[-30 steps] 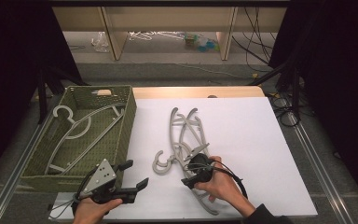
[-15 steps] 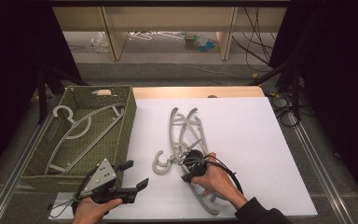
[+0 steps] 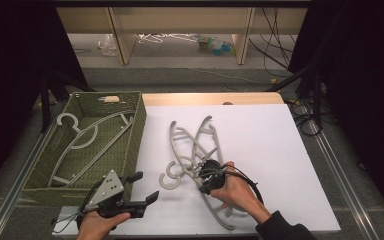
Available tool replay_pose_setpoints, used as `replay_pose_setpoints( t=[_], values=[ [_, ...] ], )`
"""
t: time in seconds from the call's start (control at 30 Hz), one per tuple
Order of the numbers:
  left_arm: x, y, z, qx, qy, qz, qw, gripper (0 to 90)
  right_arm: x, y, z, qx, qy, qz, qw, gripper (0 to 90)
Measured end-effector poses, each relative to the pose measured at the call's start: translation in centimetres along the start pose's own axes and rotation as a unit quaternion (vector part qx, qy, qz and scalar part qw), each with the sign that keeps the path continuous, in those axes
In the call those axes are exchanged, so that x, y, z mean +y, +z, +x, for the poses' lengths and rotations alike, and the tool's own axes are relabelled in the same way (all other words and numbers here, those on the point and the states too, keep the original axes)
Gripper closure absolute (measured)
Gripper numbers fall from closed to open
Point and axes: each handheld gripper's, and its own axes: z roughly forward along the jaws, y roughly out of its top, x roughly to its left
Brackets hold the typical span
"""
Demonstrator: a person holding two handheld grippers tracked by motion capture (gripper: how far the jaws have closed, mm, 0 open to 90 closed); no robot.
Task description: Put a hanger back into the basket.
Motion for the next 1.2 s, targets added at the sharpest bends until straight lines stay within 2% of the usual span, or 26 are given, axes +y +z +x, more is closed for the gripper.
replay_pose_setpoints(
  t=[0.1,0.13,0.17,0.2,0.27,0.3,0.33,0.37,0.4,0.43,0.5,0.53,0.6,0.63,0.67,0.7,0.73,0.77,0.8,0.87,1.0,1.03,1.07,1.13,1.2],
  values=[
    [0.0,-0.1,0.1,-0.001,-0.002,-0.001,1.0,20.3,-0.3,-0.8,-0.1,0.006,-0.021,0.007,0.9997,81.9],
    [0.0,-0.2,0.1,0.001,-0.003,-0.002,1.0,20.4,-0.6,-1.3,-0.1,0.009,-0.042,0.011,0.999,81.8],
    [0.1,-0.2,0.2,-0.001,-0.001,-0.006,1.0,20.4,-0.6,-1.3,-0.1,0.009,-0.042,0.011,0.999,81.8],
    [0.2,-0.2,0.3,0.0,0.01,-0.003,0.9999,20.5,-0.8,-1.6,-0.2,0.011,-0.051,0.01,0.9986,81.9],
    [0.3,-0.1,0.5,0.0,0.01,-0.005,0.9999,20.9,-1.3,-2.3,-0.4,0.018,-0.068,0.011,0.9975,82.0],
    [0.3,0.0,0.3,0.006,0.002,-0.003,1.0,21.9,-1.8,-2.8,-0.6,0.026,-0.085,0.007,0.996,82.0],
    [0.3,0.1,0.3,0.008,0.001,-0.003,1.0,21.9,-1.8,-2.8,-0.6,0.026,-0.085,0.007,0.996,82.0],
    [0.4,0.3,0.4,0.005,0.01,0.001,0.9999,22.5,-2.1,-3.1,-0.7,0.032,-0.095,0.004,0.9949,82.0],
    [0.5,0.5,0.3,0.005,0.011,0.002,0.9999,22.8,-2.3,-3.3,-0.7,0.036,-0.098,0.003,0.9945,82.0],
    [0.6,0.7,0.3,0.003,0.014,0.007,0.9999,22.9,-2.6,-3.5,-0.8,0.039,-0.115,-0.002,0.9926,82.0],
    [0.9,1.2,0.3,-0.006,0.018,0.009,0.9998,23.5,-3.0,-4.0,-0.9,0.051,-0.116,-0.01,0.9919,82.0],
    [1.0,1.5,0.2,-0.002,0.021,0.018,0.9996,23.7,-3.2,-4.1,-1.0,0.053,-0.119,-0.011,0.9914,82.0],
    [1.2,2.3,0.1,0.0,0.039,0.03,0.9988,24.8,-3.8,-4.6,-1.1,0.058,-0.127,-0.012,0.9901,82.1],
    [1.4,3.4,0.0,-0.011,0.055,0.042,0.9975,25.3,-4.0,-4.7,-1.1,0.059,-0.13,-0.011,0.9897,82.1],
    [1.4,3.4,0.0,-0.011,0.055,0.042,0.9975,25.8,-4.0,-4.7,-1.1,0.059,-0.13,-0.011,0.9897,82.1],
    [1.5,3.9,-0.3,-0.016,0.068,0.053,0.9962,25.8,-4.1,-4.8,-1.1,0.062,-0.132,-0.012,0.9892,82.1],
    [1.6,4.6,-0.4,-0.025,0.085,0.063,0.994,26.8,-4.3,-5.0,-1.1,0.065,-0.134,-0.013,0.9888,82.1],
    [1.7,5.2,-0.6,-0.033,0.107,0.079,0.9906,27.8,-4.4,-5.1,-1.1,0.065,-0.136,-0.012,0.9885,82.2],
    [1.7,5.5,-0.8,-0.035,0.115,0.077,0.9898,28.8,-4.6,-5.3,-1.0,0.066,-0.139,-0.014,0.988,82.1],
    [2.0,6.1,-1.0,-0.056,0.138,0.07,0.9863,29.8,-4.8,-5.6,-1.0,0.069,-0.143,-0.016,0.9873,82.1],
    [2.2,6.7,-1.3,-0.062,0.141,0.08,0.9848,29.0,-5.1,-6.1,-0.9,0.068,-0.154,-0.021,0.9856,82.1],
    [2.2,6.8,-1.2,-0.063,0.147,0.084,0.9836,29.0,-5.2,-6.2,-0.9,0.069,-0.156,-0.019,0.9852,82.1],
    [2.2,6.9,-1.2,-0.062,0.144,0.084,0.9841,29.0,-5.3,-6.2,-0.8,0.069,-0.159,-0.02,0.9847,82.1],
    [2.1,7.1,-1.1,-0.067,0.15,0.094,0.982,28.4,-5.4,-6.3,-0.6,0.068,-0.163,-0.018,0.984,82.1],
    [1.9,7.5,-1.1,-0.073,0.159,0.109,0.9785,28.7,-5.4,-6.4,-0.4,0.071,-0.169,-0.017,0.9828,82.1]
  ],
)
